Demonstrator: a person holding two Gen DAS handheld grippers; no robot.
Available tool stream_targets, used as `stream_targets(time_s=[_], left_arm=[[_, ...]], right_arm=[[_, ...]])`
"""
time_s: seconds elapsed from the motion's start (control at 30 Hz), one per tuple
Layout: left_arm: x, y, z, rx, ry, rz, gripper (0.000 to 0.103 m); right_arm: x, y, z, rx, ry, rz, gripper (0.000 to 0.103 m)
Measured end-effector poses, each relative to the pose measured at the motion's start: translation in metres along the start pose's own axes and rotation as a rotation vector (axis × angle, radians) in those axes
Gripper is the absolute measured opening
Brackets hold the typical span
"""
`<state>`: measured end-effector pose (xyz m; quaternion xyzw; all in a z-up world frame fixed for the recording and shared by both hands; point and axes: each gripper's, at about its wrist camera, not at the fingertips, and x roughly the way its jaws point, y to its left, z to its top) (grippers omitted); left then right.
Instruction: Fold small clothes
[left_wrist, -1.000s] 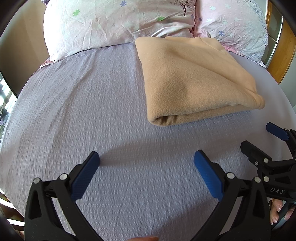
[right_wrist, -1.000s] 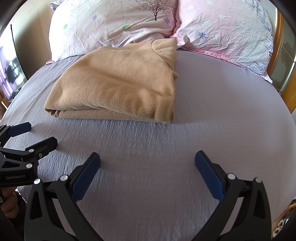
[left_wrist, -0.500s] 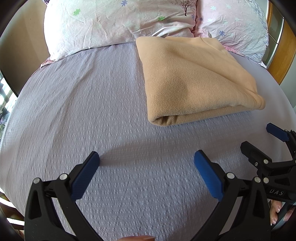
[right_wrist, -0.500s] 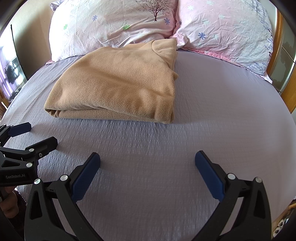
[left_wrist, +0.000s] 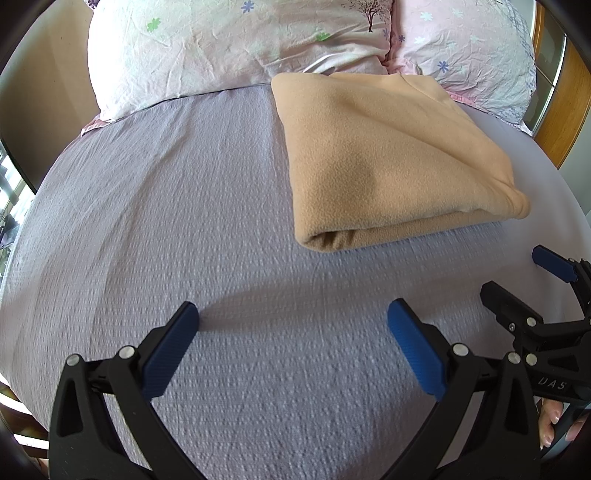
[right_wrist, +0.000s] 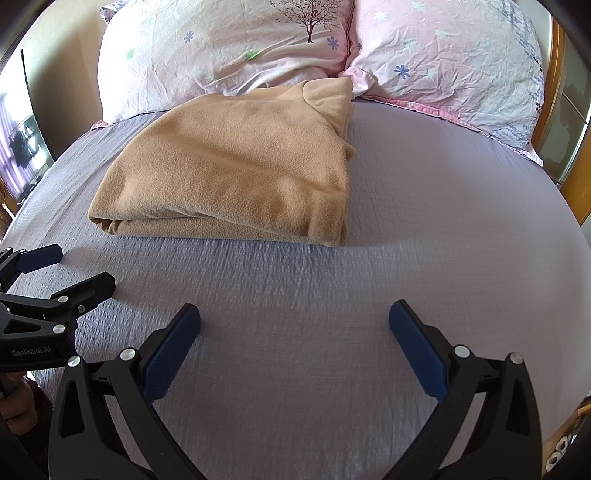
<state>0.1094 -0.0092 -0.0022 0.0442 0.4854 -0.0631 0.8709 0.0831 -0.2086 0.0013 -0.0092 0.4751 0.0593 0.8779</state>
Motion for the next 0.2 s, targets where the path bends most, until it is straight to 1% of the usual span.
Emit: stream_targets(time_s=[0.2], left_arm=[[-0.0008,-0.0005,-0.0013,0.0,-0.001,0.003,0.101]], right_arm=[[0.0001,-0.0004,0.0002,0.0,0.0,0.0,0.102]])
